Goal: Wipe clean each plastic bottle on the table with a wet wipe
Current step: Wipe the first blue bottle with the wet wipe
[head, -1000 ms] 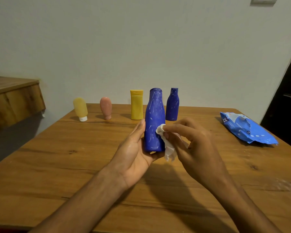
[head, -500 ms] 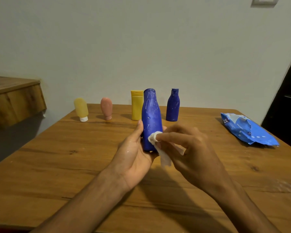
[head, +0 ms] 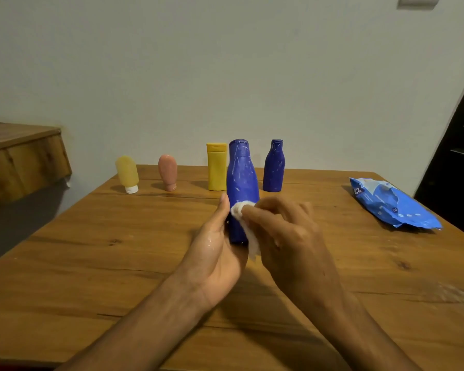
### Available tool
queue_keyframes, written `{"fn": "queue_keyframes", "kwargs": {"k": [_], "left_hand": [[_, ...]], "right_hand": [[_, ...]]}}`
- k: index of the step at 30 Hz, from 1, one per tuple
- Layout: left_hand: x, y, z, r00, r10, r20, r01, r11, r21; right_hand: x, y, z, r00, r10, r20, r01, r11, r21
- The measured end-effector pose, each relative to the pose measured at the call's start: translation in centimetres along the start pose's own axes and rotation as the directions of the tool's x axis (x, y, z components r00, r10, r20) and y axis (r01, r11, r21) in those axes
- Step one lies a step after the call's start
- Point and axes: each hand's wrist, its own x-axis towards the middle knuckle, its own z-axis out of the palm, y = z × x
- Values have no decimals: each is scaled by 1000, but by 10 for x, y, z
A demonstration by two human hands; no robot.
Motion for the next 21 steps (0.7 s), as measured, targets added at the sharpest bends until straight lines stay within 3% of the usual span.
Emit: {"fn": "queue_keyframes", "kwargs": {"k": [2,7,12,16,21], "left_hand": [[3,0,-1,1000,-1,-6,1,1000,-2],[4,4,-6,998,-57,-39,56,998,-26],[3,2,-6,999,-18,-50,16,999,-41],[0,0,-4,998,-8,-66,7,1000,-14],[1,-16,-7,996,23,-86,-18,998,56]], "right_hand": [[-2,0,3,999,20,-26,-21,999,-49],[-15,-2,17,988,-130,84,134,990,-48],[-14,-1,21,999,-31,23,30,999,43],[-14,-4,19,996,-72,48,69,996,57],[-6,6,16,991,107,-82,-102,993,62]]}}
